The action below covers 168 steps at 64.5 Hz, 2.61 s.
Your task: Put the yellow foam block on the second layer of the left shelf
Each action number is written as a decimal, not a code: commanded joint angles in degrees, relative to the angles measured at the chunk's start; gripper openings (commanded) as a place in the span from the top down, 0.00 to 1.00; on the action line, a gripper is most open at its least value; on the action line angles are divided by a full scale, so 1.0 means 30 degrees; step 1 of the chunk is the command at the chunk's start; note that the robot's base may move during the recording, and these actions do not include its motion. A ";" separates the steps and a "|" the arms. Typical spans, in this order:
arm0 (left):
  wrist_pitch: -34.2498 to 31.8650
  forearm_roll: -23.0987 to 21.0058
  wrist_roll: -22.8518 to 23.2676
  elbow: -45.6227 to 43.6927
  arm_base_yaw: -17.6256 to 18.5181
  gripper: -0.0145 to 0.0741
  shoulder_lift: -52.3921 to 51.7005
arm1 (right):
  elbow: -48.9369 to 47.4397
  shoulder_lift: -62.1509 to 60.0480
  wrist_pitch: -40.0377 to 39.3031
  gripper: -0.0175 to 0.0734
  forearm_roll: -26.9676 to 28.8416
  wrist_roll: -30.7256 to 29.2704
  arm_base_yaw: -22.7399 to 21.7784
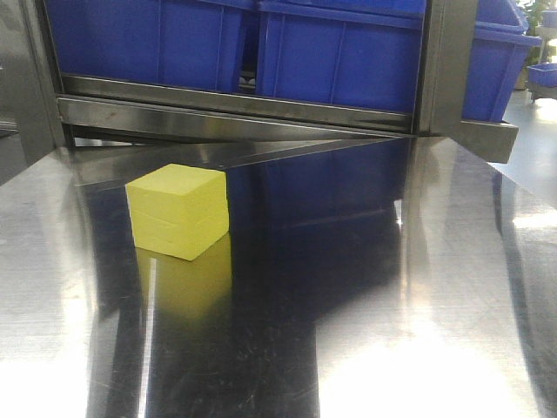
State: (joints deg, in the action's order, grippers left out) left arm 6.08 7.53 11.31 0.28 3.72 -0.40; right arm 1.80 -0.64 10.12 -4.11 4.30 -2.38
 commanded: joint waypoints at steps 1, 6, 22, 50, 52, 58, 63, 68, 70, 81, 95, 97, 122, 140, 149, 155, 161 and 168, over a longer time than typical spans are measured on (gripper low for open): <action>-0.1609 -0.0139 0.0075 0.0526 -0.0041 0.68 -0.0253 | -0.0435 -0.0325 -0.1587 0.75 0.0004 -0.0122 -0.0041; -0.1609 -0.0139 0.0075 0.0526 -0.0041 0.68 -0.0253 | -0.0435 -0.0325 -0.1587 0.75 0.0004 -0.0122 -0.0041; -0.1609 -0.0139 0.0075 0.0526 -0.0041 0.68 -0.0253 | -0.0435 -0.0325 -0.1587 0.75 0.0004 -0.0122 -0.0041; -0.1609 -0.0139 0.0075 0.0526 -0.0041 0.68 -0.0253 | -0.0435 -0.0325 -0.2087 0.75 -0.0041 -0.0122 -0.0041; -0.1609 -0.0139 0.0075 0.0526 -0.0041 0.68 -0.0253 | -0.0464 -0.0325 -0.2212 0.75 -0.0022 -0.0079 -0.0041; -0.1609 -0.0139 0.0075 0.0526 -0.0041 0.68 -0.0253 | -0.1021 -0.0325 -0.2325 0.75 -0.0022 -0.0029 -0.0041; -0.1609 -0.0139 0.0075 0.0526 -0.0041 0.68 -0.0253 | -0.1801 -0.0308 -0.2325 0.75 -0.0002 0.0211 -0.0041; -0.1609 -0.0139 0.0075 0.0526 -0.0041 0.68 -0.0253 | -0.2847 -0.0152 -0.2325 0.75 -0.0002 0.0242 -0.0041; -0.1609 -0.0139 0.0075 0.0526 -0.0041 0.68 -0.0253 | -0.3340 0.0052 -0.2325 0.75 -0.0002 0.0242 -0.0041; -0.1609 -0.0139 0.0075 0.0526 -0.0041 0.68 -0.0253 | -0.6341 0.2612 -0.2218 0.75 -0.0020 0.0336 -0.0041; -0.1609 -0.0139 0.0075 0.0526 -0.0041 0.68 -0.0253 | -1.1165 0.7925 -0.0395 0.75 -0.0616 0.0336 0.1479; -0.1609 -0.0139 0.0075 0.0526 -0.0041 0.68 -0.0253 | -1.1718 0.8621 -0.0161 0.75 -0.0752 0.0336 0.1919; -0.1609 -0.0139 0.0075 0.0526 -0.0041 0.68 -0.0253 | -1.7506 1.7933 0.3373 0.75 -0.1047 0.0336 1.0002; -0.1609 -0.0139 0.0075 0.0526 -0.0041 0.68 -0.0253 | -2.0874 2.2821 0.5274 0.66 -0.1007 0.0336 1.2832; -0.1609 -0.0139 0.0075 0.0526 -0.0041 0.68 -0.0253 | -2.2878 2.4693 0.6788 0.38 -0.1007 0.0336 1.3800; -0.1609 -0.0139 0.0075 0.0526 -0.0041 0.68 -0.0253 | -2.4078 2.5719 0.7792 0.21 -0.1007 0.0336 1.4132; -0.1609 -0.0139 0.0075 0.0526 -0.0041 0.68 -0.0253 | -2.5299 2.6744 0.8757 0.11 -0.1019 0.0336 1.4419; -0.1609 -0.0139 0.0075 0.0526 -0.0041 0.68 -0.0253 | -2.6684 2.7772 1.0017 0.12 -0.1054 0.0336 1.4754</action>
State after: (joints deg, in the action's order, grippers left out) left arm 6.08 7.53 11.31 0.28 3.72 -0.40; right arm -73.89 82.95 40.72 -6.42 5.24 41.35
